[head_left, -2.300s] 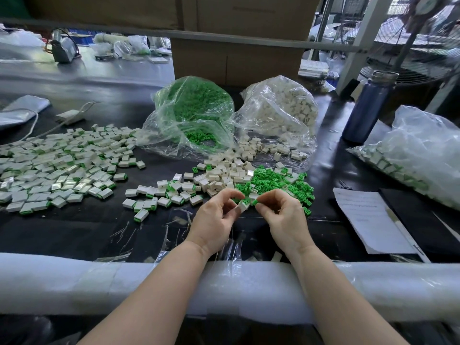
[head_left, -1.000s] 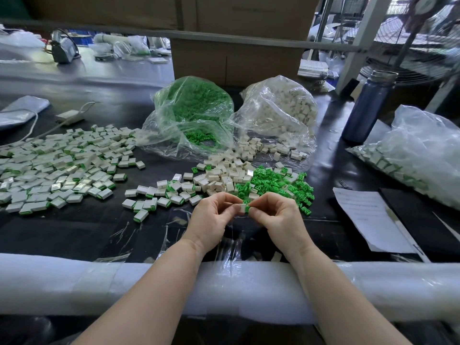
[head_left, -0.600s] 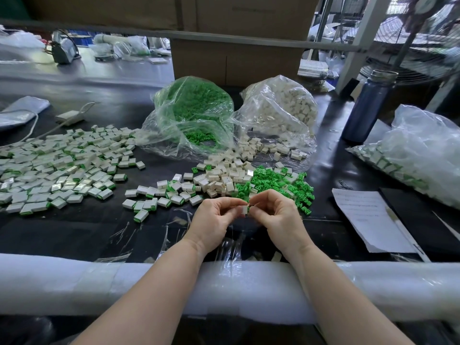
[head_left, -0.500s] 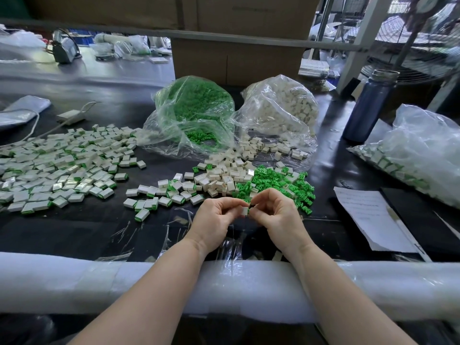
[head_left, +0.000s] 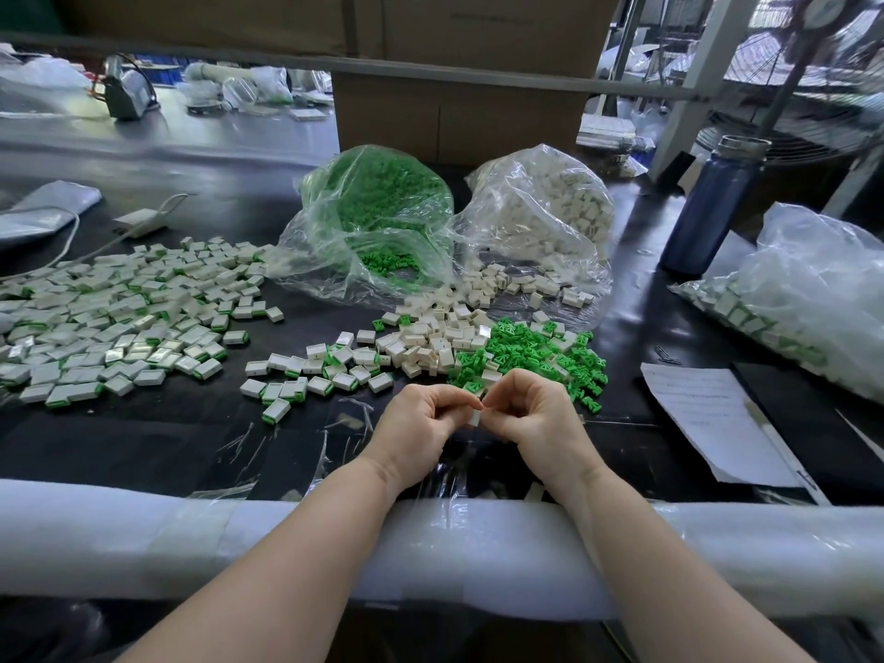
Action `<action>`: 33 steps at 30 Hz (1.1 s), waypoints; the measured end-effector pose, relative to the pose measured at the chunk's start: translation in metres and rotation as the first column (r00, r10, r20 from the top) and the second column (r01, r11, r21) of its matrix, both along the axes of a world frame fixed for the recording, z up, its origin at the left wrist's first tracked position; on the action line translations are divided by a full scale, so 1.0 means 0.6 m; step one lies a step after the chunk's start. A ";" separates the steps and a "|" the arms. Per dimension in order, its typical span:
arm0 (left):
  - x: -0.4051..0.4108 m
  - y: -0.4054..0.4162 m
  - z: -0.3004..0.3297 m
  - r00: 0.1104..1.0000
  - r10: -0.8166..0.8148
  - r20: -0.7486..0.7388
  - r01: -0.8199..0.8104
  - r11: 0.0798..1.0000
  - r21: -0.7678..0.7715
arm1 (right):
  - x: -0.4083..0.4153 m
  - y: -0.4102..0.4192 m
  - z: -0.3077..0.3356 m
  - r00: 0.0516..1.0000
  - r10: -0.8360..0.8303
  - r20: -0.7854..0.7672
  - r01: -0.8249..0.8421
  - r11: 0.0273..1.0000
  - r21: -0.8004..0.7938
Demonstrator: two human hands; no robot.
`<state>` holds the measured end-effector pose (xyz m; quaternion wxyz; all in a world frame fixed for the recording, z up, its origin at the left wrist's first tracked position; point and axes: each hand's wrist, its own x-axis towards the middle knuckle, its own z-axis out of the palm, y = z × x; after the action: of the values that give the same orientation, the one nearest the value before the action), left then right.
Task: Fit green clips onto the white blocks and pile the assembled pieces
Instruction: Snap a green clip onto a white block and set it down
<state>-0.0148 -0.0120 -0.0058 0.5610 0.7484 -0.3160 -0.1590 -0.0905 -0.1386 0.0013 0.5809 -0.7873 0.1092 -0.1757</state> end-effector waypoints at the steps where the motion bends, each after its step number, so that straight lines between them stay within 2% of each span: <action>1: 0.000 0.000 0.000 1.000 0.002 -0.001 -0.002 1.000 -0.007 | 0.001 -0.001 -0.001 1.000 -0.008 0.008 0.008 1.000 0.004; 6: -0.002 -0.003 0.004 0.998 0.042 0.038 -0.040 0.998 -0.046 | 0.008 -0.001 -0.007 0.998 -0.058 0.023 0.056 0.996 0.073; 12: -0.002 0.000 0.002 0.962 0.047 0.267 -0.060 0.997 0.039 | 0.005 -0.002 -0.006 0.997 -0.074 0.010 0.073 0.990 0.122; 14: -0.001 -0.002 0.000 0.962 0.078 0.262 -0.086 0.996 0.020 | 0.004 -0.001 -0.005 0.998 -0.065 0.019 0.062 0.988 0.142; 16: 0.002 -0.002 -0.003 0.977 0.098 0.188 -0.101 0.995 0.004 | 0.003 -0.001 -0.003 0.998 -0.062 0.031 0.056 0.984 0.166; 18: 0.006 -0.002 -0.006 0.989 0.101 0.110 -0.101 0.995 -0.001 | 0.001 0.000 -0.002 0.998 -0.056 0.026 0.052 0.987 0.151; 21: 0.007 -0.002 -0.008 0.994 0.089 0.068 -0.090 0.996 0.012 | 0.003 0.001 -0.004 0.998 -0.070 0.003 0.069 0.993 0.100; 28: 0.004 0.000 -0.007 0.991 0.079 0.108 -0.089 0.992 0.088 | 0.005 0.000 -0.004 0.997 -0.049 -0.057 0.053 0.996 0.071; 33: 0.003 0.002 -0.006 0.970 0.037 0.240 -0.078 0.984 0.162 | 0.003 -0.004 -0.004 0.993 -0.009 -0.114 0.011 1.000 0.016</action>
<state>-0.0128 -0.0110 -0.0095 0.4580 0.8160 -0.3437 -0.0789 -0.0887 -0.1408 -0.0008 0.5793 -0.7906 0.1478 -0.1325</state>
